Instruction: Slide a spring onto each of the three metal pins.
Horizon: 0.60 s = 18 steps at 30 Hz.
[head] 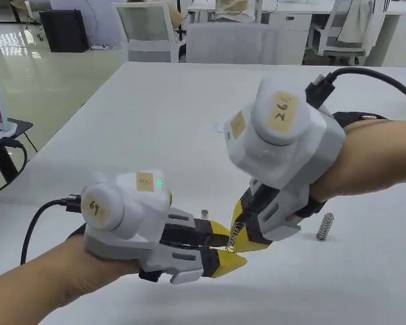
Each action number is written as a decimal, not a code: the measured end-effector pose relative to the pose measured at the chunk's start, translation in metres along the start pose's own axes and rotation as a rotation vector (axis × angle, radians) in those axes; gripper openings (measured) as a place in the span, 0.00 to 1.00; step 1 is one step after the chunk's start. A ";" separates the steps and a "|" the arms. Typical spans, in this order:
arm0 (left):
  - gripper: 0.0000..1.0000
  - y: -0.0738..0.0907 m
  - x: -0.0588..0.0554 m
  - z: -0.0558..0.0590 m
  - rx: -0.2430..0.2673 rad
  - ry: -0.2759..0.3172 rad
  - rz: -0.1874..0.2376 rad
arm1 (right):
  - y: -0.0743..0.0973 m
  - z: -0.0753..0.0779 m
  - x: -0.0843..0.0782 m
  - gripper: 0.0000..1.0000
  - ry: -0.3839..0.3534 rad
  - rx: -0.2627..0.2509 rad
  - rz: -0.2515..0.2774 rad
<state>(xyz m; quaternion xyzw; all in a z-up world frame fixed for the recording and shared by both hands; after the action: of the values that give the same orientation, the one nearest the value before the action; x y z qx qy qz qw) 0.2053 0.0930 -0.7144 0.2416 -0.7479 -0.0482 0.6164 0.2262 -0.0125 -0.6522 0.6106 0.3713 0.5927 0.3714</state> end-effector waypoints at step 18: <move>0.31 0.007 -0.004 -0.005 0.044 0.062 0.001 | 0.007 0.015 -0.014 0.08 -0.037 -0.047 -0.023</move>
<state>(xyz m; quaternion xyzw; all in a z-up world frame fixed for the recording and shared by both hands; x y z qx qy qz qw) 0.2089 0.1018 -0.7140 0.2563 -0.7295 -0.0240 0.6336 0.2412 -0.0279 -0.6529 0.6083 0.3571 0.5858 0.3992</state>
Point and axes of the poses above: the centre of the closed fingertips' face, and the gripper's own axes: y roughly backward along the fingers, z roughly to its right, x roughly out of its top, the point moved 10 cm from there along y, roughly backward along the fingers, and after that the axes turned 13 degrees about -y, right-handed, at the moved point
